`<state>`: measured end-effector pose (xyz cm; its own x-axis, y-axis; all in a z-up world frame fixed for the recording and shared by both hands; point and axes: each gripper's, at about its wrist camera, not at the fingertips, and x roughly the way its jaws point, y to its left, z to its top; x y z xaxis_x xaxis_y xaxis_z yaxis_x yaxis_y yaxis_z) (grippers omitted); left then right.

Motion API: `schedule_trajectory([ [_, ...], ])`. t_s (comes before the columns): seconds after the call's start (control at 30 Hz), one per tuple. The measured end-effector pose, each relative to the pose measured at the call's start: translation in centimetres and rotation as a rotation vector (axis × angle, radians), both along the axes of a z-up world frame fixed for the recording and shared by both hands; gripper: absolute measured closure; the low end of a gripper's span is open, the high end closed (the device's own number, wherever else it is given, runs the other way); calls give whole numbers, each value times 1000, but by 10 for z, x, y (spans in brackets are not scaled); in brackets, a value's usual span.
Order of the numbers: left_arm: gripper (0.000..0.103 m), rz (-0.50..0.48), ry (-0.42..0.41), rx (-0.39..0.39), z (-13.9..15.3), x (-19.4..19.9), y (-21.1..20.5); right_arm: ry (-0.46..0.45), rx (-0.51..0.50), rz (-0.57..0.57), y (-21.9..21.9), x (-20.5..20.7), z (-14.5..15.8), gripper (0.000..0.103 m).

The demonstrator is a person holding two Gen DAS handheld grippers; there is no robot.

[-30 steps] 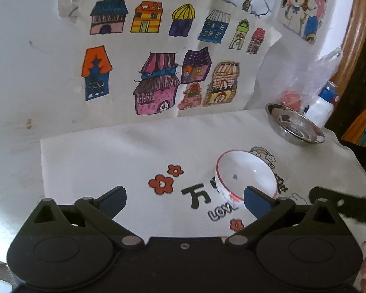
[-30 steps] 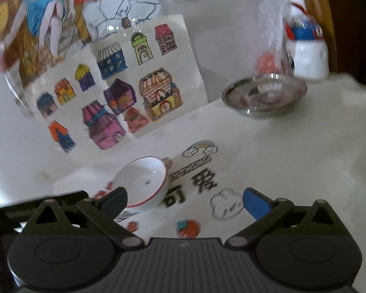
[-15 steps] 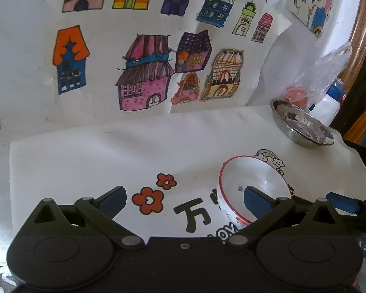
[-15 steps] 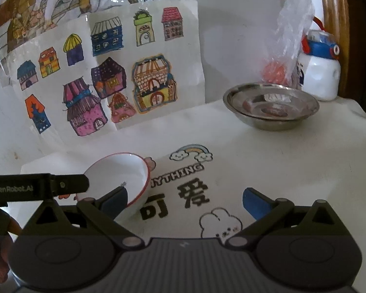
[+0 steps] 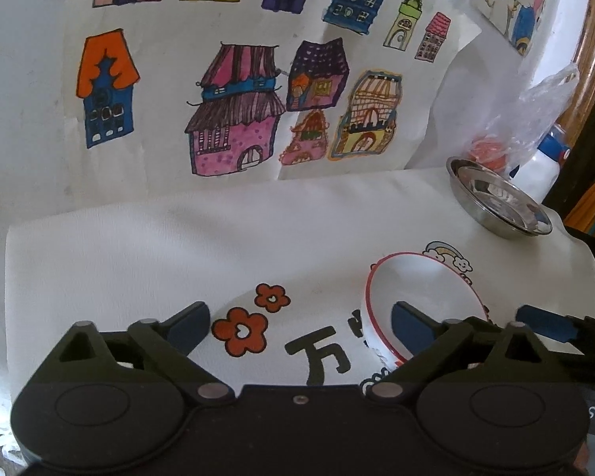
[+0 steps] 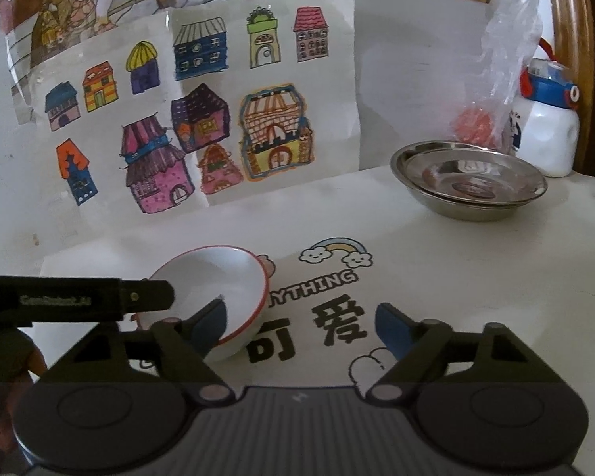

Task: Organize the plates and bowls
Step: 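Move both tools to the other white bowl and close them on its rim, then lift the second white bowl with both tools and carry it to the bowl stack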

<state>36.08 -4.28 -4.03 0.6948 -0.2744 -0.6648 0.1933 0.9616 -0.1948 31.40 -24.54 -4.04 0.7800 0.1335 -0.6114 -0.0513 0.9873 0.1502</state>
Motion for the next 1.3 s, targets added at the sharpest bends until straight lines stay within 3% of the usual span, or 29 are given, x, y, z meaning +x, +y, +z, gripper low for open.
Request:
schedule_trajectory([
  [0.07,13,-12,1,0,0,0,-1,-1,6,9,1,0,0,26],
  [0.23,36,-66,5,-5,1,0,-7,21,46,37,3,3,-2,33],
  [0.53,69,-141,45,-63,1,-2,-12,65,138,81,6,6,-4,60],
  [0.7,78,-156,62,-95,-1,-4,-13,88,218,88,2,5,-7,78],
  [0.8,87,-166,67,-102,0,-6,-14,98,240,86,-1,4,-7,80],
  [1.1,88,-140,107,-121,2,-18,-12,100,251,80,-4,-10,-2,85],
  [1.3,88,-145,72,-113,23,-40,-14,62,255,86,-4,-31,18,85],
])
